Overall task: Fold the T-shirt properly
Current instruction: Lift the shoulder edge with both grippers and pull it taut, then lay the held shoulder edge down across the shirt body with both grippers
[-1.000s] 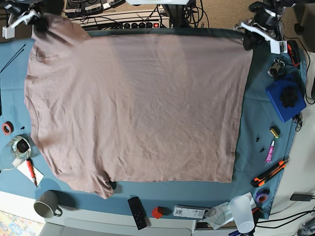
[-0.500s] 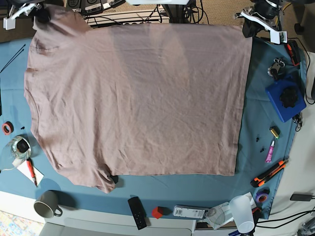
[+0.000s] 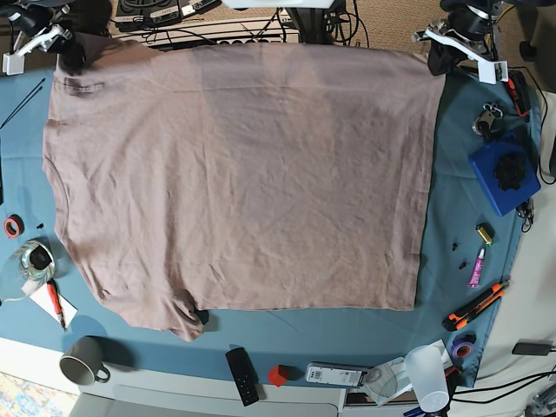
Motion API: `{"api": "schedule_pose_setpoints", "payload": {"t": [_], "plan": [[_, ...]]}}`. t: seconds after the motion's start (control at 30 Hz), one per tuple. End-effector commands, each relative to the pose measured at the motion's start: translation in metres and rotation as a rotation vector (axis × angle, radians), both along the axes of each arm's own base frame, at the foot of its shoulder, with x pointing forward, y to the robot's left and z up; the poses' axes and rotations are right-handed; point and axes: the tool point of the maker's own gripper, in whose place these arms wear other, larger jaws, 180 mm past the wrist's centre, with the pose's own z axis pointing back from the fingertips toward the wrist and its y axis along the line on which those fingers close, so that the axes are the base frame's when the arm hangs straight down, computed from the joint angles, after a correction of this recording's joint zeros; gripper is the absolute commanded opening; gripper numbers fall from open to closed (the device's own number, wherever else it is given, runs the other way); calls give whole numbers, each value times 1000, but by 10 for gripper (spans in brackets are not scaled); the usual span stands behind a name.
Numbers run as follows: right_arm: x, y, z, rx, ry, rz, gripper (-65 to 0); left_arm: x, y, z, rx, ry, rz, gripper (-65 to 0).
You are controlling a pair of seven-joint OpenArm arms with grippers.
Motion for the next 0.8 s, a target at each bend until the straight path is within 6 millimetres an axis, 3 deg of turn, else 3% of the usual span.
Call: {"api": "schedule_pose_setpoints", "payload": {"t": [0.0, 0.3, 0.77], "plan": [[9, -7, 14, -26, -48, 3, -650, 6, 0, 7, 8, -31, -1, -650], [31, -18, 22, -81, -88, 7, -650, 28, -37, -5, 36, -15, -56, -650], [53, -25, 22, -134, -123, -8, -650, 29, -10, -7, 138, 0, -21, -650]]}}
